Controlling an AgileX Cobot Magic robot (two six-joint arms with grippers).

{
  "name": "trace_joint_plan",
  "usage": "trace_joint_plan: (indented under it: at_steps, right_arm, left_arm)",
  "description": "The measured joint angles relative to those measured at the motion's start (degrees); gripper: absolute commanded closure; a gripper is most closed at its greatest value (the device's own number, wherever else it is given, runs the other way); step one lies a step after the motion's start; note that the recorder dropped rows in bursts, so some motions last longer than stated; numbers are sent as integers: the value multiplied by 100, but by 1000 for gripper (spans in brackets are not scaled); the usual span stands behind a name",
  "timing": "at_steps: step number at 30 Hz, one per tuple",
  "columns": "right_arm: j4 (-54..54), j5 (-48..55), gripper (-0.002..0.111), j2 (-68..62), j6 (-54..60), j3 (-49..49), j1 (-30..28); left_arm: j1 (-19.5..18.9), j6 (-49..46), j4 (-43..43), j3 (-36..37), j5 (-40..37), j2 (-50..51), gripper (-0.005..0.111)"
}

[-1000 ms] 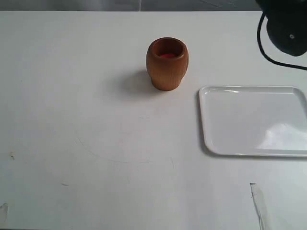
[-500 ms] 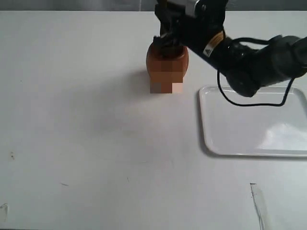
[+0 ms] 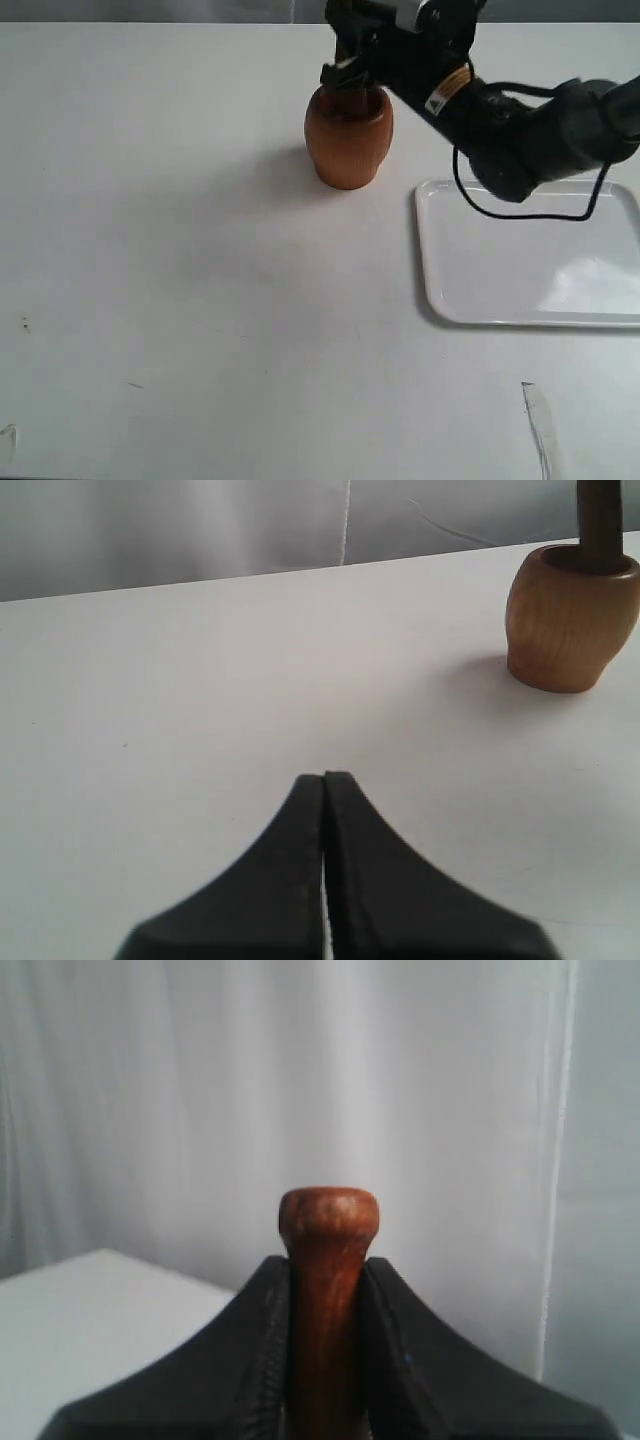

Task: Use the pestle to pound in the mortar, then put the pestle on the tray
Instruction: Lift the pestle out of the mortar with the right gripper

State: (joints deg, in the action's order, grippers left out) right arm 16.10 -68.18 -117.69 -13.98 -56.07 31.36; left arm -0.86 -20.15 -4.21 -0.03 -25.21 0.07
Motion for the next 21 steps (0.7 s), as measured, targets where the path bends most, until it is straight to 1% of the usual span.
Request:
trace_joint_plan:
  at_steps: [5,8,10,13,16,21]
  right_arm:
    - [-177,-22,108,1579,160,-28,0]
    - [-124,263,108,2288,248,-162,0]
    - [15,506,108,2541,248,-220,0]
    - [138,847,108,2536,268,-240,0]
    - [177,1061,108,2254,273,-240,0]
    - [200,1133,108,1313,273,-240,0]
  left_arm:
    - [0,0,0,0,0,0,107]
    - [0,0,0,0,0,0,107]
    - [0,0,0,0,0,0,107]
    - [0,0,0,0,0,0,107]
    - [0,0,0,0,0,0,107]
    - [0,0,0,0,0,0,107]
